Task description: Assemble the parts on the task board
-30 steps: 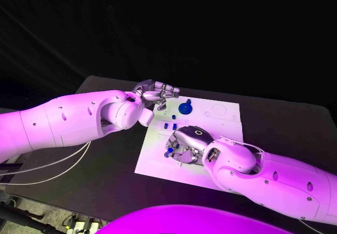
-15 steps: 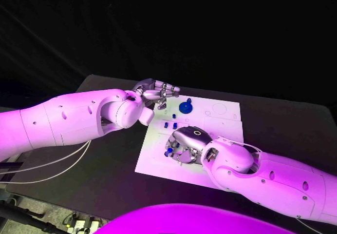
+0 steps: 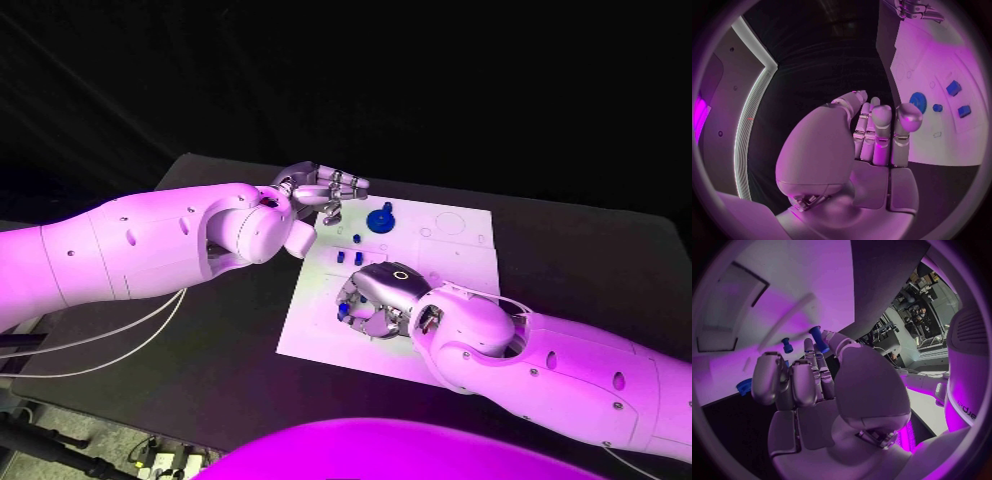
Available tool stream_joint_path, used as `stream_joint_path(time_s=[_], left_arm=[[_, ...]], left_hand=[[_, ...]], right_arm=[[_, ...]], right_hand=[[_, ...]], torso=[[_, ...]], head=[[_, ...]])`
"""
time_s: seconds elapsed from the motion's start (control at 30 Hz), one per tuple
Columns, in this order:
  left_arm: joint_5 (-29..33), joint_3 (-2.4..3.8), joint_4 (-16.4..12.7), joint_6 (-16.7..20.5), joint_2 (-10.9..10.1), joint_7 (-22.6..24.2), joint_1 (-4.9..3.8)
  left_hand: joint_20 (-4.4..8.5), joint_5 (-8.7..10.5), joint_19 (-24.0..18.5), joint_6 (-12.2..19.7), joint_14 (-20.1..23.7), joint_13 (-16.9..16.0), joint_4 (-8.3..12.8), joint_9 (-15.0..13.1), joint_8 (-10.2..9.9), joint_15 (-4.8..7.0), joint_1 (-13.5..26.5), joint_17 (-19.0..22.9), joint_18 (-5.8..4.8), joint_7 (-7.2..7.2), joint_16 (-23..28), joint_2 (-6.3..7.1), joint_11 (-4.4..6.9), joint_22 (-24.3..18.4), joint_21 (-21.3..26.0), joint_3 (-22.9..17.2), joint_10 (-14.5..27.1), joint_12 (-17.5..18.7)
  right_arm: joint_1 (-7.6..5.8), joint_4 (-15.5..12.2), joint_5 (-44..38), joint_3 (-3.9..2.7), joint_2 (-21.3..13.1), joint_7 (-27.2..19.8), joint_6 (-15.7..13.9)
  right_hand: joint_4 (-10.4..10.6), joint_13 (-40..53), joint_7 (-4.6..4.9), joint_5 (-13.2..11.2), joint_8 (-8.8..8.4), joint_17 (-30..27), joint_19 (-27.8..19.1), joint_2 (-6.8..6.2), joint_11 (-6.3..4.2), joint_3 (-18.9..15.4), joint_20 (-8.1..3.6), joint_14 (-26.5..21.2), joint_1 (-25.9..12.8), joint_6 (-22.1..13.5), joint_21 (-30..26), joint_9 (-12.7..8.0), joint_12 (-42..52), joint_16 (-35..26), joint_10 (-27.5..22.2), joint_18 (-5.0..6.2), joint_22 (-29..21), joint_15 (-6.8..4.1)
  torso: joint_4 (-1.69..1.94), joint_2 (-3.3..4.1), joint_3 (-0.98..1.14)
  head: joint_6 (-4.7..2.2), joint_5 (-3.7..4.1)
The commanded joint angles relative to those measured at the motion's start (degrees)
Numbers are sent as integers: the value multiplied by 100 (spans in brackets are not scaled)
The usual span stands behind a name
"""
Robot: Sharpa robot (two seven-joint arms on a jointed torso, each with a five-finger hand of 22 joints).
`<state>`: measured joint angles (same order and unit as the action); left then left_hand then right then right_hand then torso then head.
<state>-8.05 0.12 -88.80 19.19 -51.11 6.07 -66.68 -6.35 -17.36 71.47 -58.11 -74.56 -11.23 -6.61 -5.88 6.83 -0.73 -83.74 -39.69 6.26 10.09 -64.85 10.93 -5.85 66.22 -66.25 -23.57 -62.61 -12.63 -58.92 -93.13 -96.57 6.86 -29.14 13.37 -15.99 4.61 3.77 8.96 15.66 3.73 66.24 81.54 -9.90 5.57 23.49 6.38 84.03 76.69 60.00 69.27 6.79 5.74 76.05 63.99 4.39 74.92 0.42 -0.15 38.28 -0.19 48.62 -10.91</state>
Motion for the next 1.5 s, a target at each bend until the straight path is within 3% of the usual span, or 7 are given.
stream_joint_path(time_s=[0.03,0.57,0.77,0.9,1.03,1.1,1.5], left_arm=[[-10,4,-9,-88,10,12,-6],[-24,3,17,-76,12,-25,-5],[-53,1,26,-57,10,-31,-5],[-63,-3,25,-52,-12,13,-5],[-64,-8,-16,27,-85,38,-4],[-65,-11,-22,52,-106,37,-4],[-64,-37,-65,28,-149,71,-3]], left_hand=[[-2,-24,30,29,6,-7,23,8,-8,-52,12,-3,43,-7,-26,-48,-10,-2,8,-4,34,-14],[-4,-24,28,29,12,-12,27,8,-1,-53,8,12,45,-9,-22,-58,-9,-8,15,-3,51,-31],[-4,-24,27,28,12,-13,28,8,1,-53,7,11,46,-9,-23,-61,-10,-10,18,-4,54,-35],[-4,-24,27,28,14,-14,28,7,2,-53,8,16,45,-9,-21,-62,-10,-9,17,-3,54,-37],[-7,-23,24,15,18,-24,17,4,16,-54,25,33,46,-10,-17,-73,-7,-15,24,5,49,-67],[-9,-25,23,11,20,-29,2,3,23,-55,49,41,47,-11,-16,-80,-6,-18,28,13,51,-86],[-10,-25,21,9,21,-32,-2,2,27,-55,56,48,48,-12,-14,-81,-5,-22,33,17,52,-96]], right_arm=[[5,-9,-71,3,-5,95,-22],[-84,-689,403,-49,-665,-100,-881],[-424,-993,1728,-75,-1399,-306,-1084],[-626,-1171,2383,-79,-2005,-189,-1006],[-724,-1402,2419,-67,-2648,276,-716],[-731,-1466,2307,-51,-2811,447,-632],[-484,-1778,1197,36,-3274,1479,-452]], right_hand=[[-12,-5,-2,29,-18,-46,-60,-63,12,-74,11,120,3,-86,-96,-26,-49,-36,-131,-5,737,37],[30,53,-113,-12,1,-739,-304,1,21,-798,42,-30,-28,-441,-833,-162,251,-522,-576,124,462,46],[195,218,-13,5,154,-843,-303,120,-92,-899,-17,-28,-184,-75,-899,-99,780,-599,270,131,439,-35],[333,591,-217,-83,331,-500,-108,104,-344,-1113,-158,93,-378,289,-475,-17,1418,-360,1209,57,600,-230],[685,5381,-557,578,604,1351,501,160,-651,-1768,-535,439,-682,568,1107,314,5870,884,1957,-229,1215,-413],[861,6178,-442,591,667,1538,529,200,-620,-1971,-419,445,-844,576,1222,418,6512,976,1975,-272,1262,-463],[1192,7538,-480,781,914,1890,502,316,-576,-2747,-383,498,-631,360,1192,992,7535,1165,2084,-258,1269,-422]], torso=[[-6,1,1],[-20,-13,2],[-52,-48,-12],[-90,-79,-30],[-151,-89,-31],[-172,-95,-27],[-226,-110,-24]], head=[[-5,-2],[-55,77],[-129,295],[-162,495],[-224,662],[-238,719],[-202,900]])
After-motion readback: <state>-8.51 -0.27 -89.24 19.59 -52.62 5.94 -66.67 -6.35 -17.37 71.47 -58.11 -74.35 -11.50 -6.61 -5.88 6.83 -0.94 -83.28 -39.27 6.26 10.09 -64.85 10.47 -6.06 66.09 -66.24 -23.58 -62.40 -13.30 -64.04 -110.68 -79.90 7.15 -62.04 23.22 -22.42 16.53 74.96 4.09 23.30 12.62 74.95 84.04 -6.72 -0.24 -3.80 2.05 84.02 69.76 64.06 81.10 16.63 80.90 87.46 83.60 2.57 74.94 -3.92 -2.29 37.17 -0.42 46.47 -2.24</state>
